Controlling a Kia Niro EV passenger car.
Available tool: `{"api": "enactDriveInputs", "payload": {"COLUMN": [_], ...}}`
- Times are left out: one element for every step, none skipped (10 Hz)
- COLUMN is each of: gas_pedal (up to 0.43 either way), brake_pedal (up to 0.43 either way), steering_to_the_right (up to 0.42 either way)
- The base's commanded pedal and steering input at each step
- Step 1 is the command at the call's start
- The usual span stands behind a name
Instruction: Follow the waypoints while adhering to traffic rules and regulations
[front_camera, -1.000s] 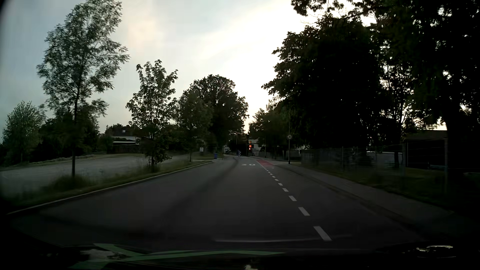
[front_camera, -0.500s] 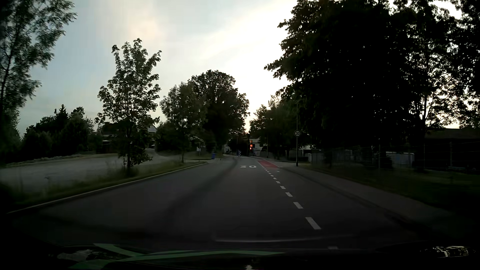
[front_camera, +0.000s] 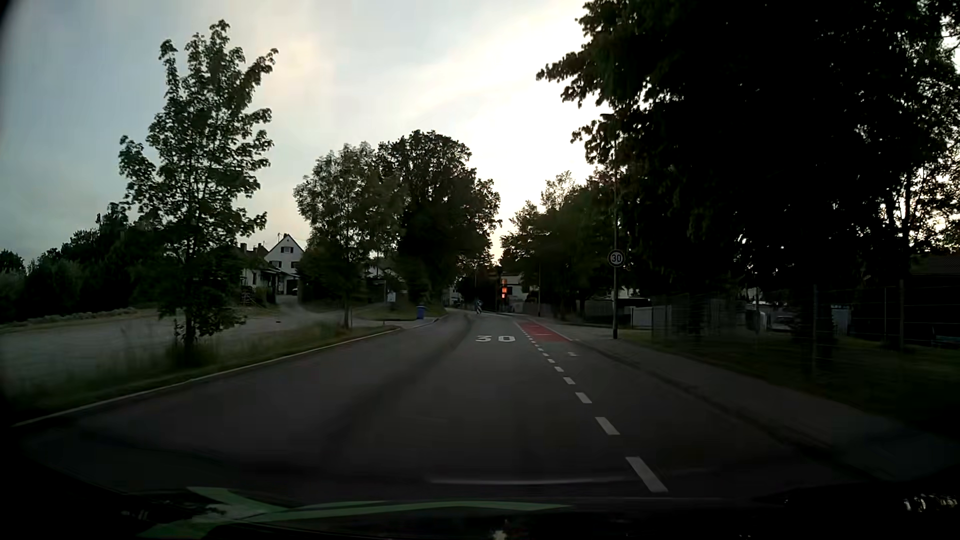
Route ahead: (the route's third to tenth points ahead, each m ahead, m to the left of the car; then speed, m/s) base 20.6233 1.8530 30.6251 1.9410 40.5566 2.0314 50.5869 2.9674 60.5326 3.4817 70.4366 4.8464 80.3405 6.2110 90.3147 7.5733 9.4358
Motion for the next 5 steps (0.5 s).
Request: {"api": "enactDriveInputs", "payload": {"gas_pedal": [0.0,0.0,0.0,0.0,0.0], "brake_pedal": [0.0,0.0,0.0,0.0,0.0], "steering_to_the_right": [-0.004,-0.005,-0.005,-0.005,-0.005]}}
